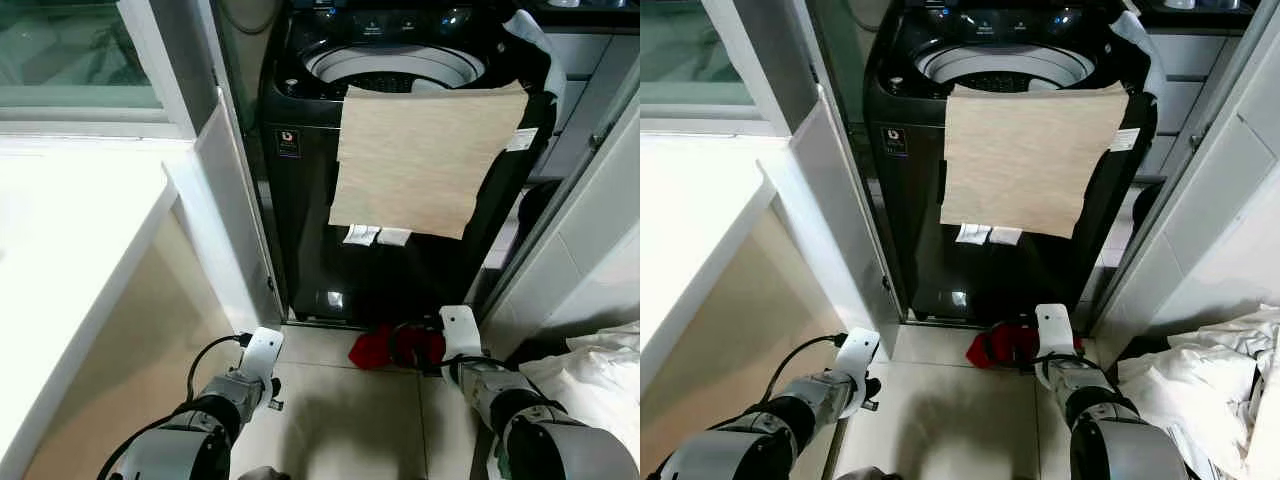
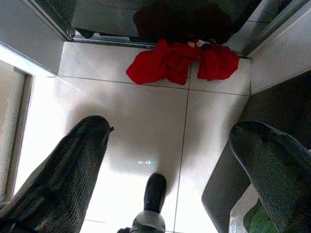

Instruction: Clothes washing

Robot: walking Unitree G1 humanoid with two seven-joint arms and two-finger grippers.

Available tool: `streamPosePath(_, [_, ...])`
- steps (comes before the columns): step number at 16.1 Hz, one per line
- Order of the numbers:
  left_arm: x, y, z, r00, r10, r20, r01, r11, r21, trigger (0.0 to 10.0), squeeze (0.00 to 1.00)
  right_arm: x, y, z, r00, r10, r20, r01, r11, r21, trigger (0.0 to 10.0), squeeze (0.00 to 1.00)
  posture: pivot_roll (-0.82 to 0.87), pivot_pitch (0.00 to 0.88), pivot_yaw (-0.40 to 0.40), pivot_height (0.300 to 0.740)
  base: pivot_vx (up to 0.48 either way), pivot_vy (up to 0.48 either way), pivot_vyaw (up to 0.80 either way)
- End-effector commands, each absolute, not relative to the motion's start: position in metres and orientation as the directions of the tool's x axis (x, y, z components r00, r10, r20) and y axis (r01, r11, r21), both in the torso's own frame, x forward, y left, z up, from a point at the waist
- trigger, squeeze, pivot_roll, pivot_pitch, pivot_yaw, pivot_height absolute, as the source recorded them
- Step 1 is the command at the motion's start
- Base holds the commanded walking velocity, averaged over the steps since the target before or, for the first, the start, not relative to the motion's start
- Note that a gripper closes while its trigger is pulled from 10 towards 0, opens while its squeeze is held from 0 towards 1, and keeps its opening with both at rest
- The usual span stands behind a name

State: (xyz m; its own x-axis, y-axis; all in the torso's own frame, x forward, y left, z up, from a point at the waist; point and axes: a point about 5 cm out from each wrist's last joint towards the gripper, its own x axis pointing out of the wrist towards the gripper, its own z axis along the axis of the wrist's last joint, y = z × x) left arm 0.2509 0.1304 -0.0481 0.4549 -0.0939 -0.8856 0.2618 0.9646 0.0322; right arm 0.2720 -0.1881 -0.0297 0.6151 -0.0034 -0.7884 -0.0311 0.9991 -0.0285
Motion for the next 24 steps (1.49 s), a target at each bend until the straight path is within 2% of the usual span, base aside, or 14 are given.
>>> streamPosePath(1, [0.253,0.131,-0.047,0.462,-0.087,-0.882,0.273,0.961,0.049,10.0,0.0,0.274,-0.19,-0.028,0.617,-0.003,-0.787,-0.024,0.999,-0.023,10.0,0.0,-0.13,0.0,0.096,0.74,0.0,0.0,-0.79])
streamPosePath(3, [0.253,0.128,-0.046,0.467,-0.088,-0.88,0.263,0.964,0.043,10.0,0.0,0.274,-0.193,-0.027,0.623,-0.007,-0.782,-0.023,0.999,-0.027,10.0,0.0,-0.13,0.0,0.092,0.74,0.0,0.0,-0.68])
streamPosePath(6, [0.256,0.122,-0.044,0.474,-0.097,-0.875,0.254,0.967,0.031,10.0,0.0,0.277,-0.198,-0.024,0.627,-0.012,-0.779,-0.05,0.997,-0.056,10.0,0.0,-0.1,0.0,0.072,0.74,0.0,0.0,0.0])
streamPosePath(10, [0.259,0.115,-0.042,0.5,-0.084,-0.862,0.152,0.988,-0.008,10.0,0.0,0.28,-0.204,-0.019,0.635,-0.006,-0.773,-0.084,0.994,-0.077,10.0,0.0,-0.05,0.0,0.01,0.74,0.0,0.0,0.0])
streamPosePath(17, [0.257,0.12,-0.044,0.504,-0.063,-0.861,0.087,0.996,-0.022,10.0,0.0,0.279,-0.199,-0.022,0.619,0.01,-0.785,-0.126,0.988,-0.086,10.0,0.0,-0.01,0.0,-0.017,0.74,0.0,0.0,0.0])
streamPosePath(20, [0.256,0.12,-0.046,0.546,-0.062,-0.836,0.001,0.997,-0.073,10.0,0.0,0.278,-0.196,-0.024,0.646,0.019,-0.763,-0.073,0.997,-0.037,10.0,0.0,-0.01,0.0,-0.009,0.74,0.0,0.0,0.0])
streamPosePath(24, [0.263,0.118,-0.04,0.671,-0.095,-0.736,0.071,0.995,-0.063,10.0,0.0,0.278,-0.196,-0.022,0.697,0.028,-0.717,-0.107,0.992,-0.065,10.0,0.0,0.02,0.0,-0.03,0.74,0.0,0.0,0.0])
